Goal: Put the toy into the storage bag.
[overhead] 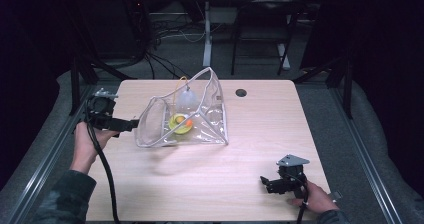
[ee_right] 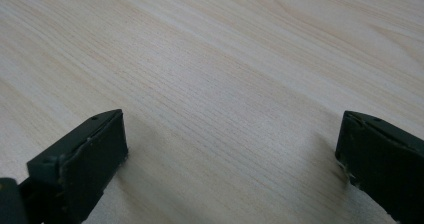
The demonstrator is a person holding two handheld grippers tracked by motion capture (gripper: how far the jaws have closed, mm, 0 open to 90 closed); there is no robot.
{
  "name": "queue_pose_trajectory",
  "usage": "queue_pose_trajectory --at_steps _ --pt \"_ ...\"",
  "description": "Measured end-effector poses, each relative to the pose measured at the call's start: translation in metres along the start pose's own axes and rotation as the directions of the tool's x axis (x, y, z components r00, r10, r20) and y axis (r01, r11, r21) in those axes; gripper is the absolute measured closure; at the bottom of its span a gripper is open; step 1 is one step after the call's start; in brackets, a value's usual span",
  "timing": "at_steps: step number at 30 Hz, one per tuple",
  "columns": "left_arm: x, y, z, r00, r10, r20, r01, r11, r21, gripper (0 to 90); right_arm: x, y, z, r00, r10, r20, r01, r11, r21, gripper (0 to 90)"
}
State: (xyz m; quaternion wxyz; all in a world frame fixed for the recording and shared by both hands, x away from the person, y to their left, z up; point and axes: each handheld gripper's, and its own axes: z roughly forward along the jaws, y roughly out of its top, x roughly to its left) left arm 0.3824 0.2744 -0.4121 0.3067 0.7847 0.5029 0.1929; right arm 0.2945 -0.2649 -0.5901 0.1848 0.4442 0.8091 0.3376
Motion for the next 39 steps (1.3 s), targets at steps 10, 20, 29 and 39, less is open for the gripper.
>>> queue_pose_trajectory --at_steps 10,20,29,39 --pt "0.012 -0.041 0.005 0.9988 -0.048 -0.002 0.048 0.9986 0.023 0.0 0.0 0.0 0.0 1.0 0.0 0.0 0.0 1.0 0.0 0.0" --pt "0.011 -0.077 0.02 0.9958 -0.077 0.05 0.073 0.9945 0.075 0.0 0.0 0.0 0.0 1.0 0.003 0.001 -0.003 1.0 -0.003 0.0" --pt "0.008 -0.11 0.037 0.9958 -0.078 0.049 0.073 0.992 0.103 0.0 0.0 0.0 0.0 1.0 0.003 0.001 -0.003 1.0 -0.003 0.0" --pt "0.005 -0.138 0.047 0.9952 -0.077 0.061 0.072 0.9949 0.07 0.0 0.0 0.0 0.0 1.0 0.003 0.001 -0.003 1.0 -0.004 0.0"
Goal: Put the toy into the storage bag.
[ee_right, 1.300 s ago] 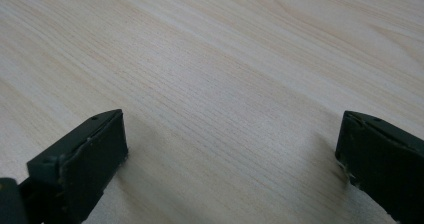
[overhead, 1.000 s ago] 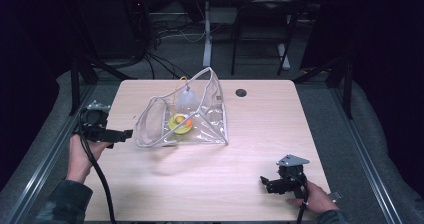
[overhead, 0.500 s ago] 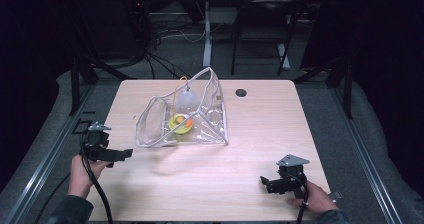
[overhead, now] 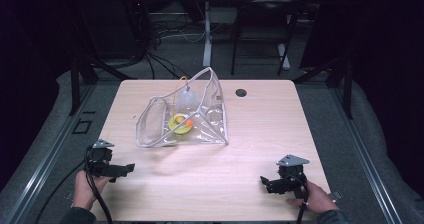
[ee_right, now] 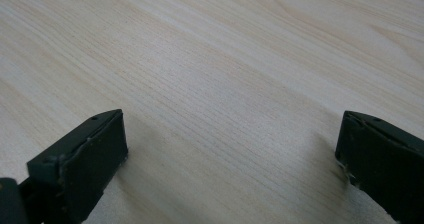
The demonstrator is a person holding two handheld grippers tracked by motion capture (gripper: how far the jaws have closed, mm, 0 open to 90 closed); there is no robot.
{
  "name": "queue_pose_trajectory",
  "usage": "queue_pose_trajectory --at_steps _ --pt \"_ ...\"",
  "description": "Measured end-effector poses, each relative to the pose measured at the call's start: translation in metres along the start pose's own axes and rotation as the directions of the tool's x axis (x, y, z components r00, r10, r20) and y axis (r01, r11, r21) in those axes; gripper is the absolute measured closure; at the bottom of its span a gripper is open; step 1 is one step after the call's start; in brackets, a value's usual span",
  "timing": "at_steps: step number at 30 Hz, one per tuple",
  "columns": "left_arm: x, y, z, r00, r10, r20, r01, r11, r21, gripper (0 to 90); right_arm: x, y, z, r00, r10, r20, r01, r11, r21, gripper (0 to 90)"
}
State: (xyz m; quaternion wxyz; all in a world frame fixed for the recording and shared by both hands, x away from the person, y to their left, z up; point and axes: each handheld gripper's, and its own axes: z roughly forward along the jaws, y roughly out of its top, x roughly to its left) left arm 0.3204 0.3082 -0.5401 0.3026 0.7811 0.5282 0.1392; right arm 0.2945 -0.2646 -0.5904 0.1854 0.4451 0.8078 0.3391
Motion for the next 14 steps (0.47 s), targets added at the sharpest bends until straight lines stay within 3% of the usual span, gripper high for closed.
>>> queue_pose_trajectory --at_steps 1,7,11,14 --pt "0.0 -0.005 0.002 0.9998 0.004 -0.018 -0.004 1.0 -0.003 0.0 0.0 0.0 0.0 1.0 -0.003 0.0 0.003 1.0 0.003 0.0" --pt "0.004 -0.017 0.011 0.9999 -0.015 -0.005 0.015 0.9993 0.035 0.0 0.0 0.0 0.0 1.0 -0.003 0.0 0.003 1.0 0.003 0.0" --pt "0.003 -0.019 0.015 1.0 0.002 -0.01 -0.002 0.9985 0.054 0.0 0.0 0.0 0.0 1.0 -0.003 -0.001 0.003 1.0 0.004 0.0" --pt "0.002 -0.018 0.015 0.9998 0.003 -0.019 -0.002 0.9992 0.039 0.0 0.0 0.0 0.0 1.0 -0.003 -0.001 0.003 1.0 0.004 0.0"
